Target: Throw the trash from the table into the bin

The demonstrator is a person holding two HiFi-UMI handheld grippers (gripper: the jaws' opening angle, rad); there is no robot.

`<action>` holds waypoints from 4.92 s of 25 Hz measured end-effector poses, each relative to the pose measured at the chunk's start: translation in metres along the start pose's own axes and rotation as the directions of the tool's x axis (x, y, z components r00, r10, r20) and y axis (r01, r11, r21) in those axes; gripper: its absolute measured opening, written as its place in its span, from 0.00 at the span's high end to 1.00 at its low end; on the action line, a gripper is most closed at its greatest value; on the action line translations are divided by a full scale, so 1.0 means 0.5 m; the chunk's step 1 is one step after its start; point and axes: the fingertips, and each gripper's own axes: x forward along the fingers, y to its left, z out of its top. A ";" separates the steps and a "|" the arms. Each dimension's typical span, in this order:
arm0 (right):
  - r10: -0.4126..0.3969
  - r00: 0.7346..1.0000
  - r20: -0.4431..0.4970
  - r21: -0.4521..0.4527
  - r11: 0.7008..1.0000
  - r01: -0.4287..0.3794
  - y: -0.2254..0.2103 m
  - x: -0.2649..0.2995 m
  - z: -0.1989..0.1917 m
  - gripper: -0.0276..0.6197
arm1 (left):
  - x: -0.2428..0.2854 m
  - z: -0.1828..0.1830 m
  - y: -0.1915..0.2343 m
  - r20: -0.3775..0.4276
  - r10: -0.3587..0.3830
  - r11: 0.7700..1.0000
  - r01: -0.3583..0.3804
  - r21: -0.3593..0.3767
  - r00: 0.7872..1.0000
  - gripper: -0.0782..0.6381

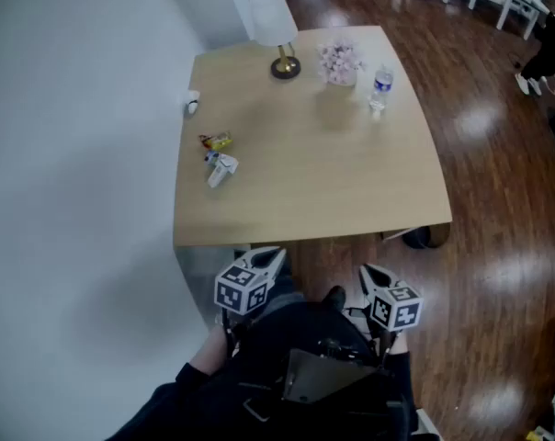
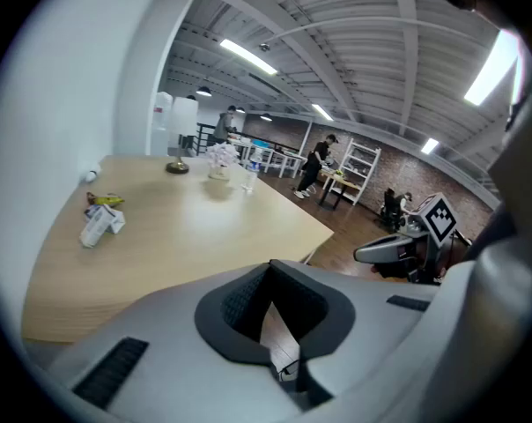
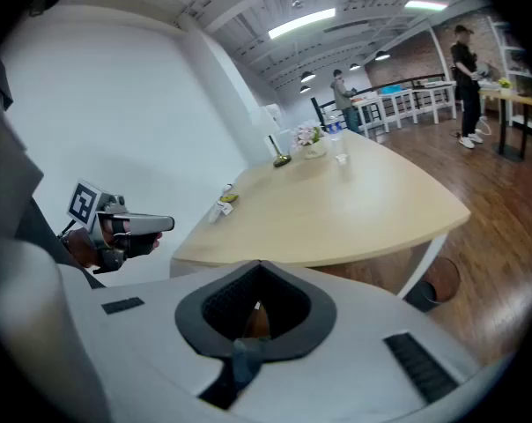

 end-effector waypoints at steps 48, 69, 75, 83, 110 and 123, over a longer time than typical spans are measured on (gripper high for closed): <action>0.108 0.887 -0.449 -0.832 0.310 -0.459 0.482 0.923 0.332 0.42 | -0.034 0.072 0.708 0.001 0.242 0.926 -0.230 -0.299 0.970 0.88; 0.137 0.839 -0.527 -0.798 0.260 -0.544 0.504 0.948 0.300 0.64 | -0.036 0.066 0.720 -0.035 0.271 0.906 -0.267 -0.327 0.962 0.88; 0.214 0.857 -0.470 -0.778 0.359 -0.516 0.528 0.878 0.354 0.65 | -0.045 0.086 0.711 -0.024 0.258 0.923 -0.254 -0.288 0.966 0.88; 0.237 0.930 -0.282 -0.585 0.725 -0.363 0.465 0.723 0.437 0.66 | -0.042 0.141 0.689 0.010 0.200 0.969 -0.196 -0.153 0.980 0.88; 0.035 0.999 -0.024 -0.333 0.942 -0.041 0.180 0.464 0.359 0.66 | 0.164 0.177 0.389 -0.082 -0.072 0.983 0.085 0.162 0.994 0.88; -0.036 0.996 0.076 -0.162 0.986 0.048 -0.188 0.179 0.321 0.66 | 0.435 0.217 -0.035 -0.216 -0.163 0.941 0.217 0.258 0.963 0.88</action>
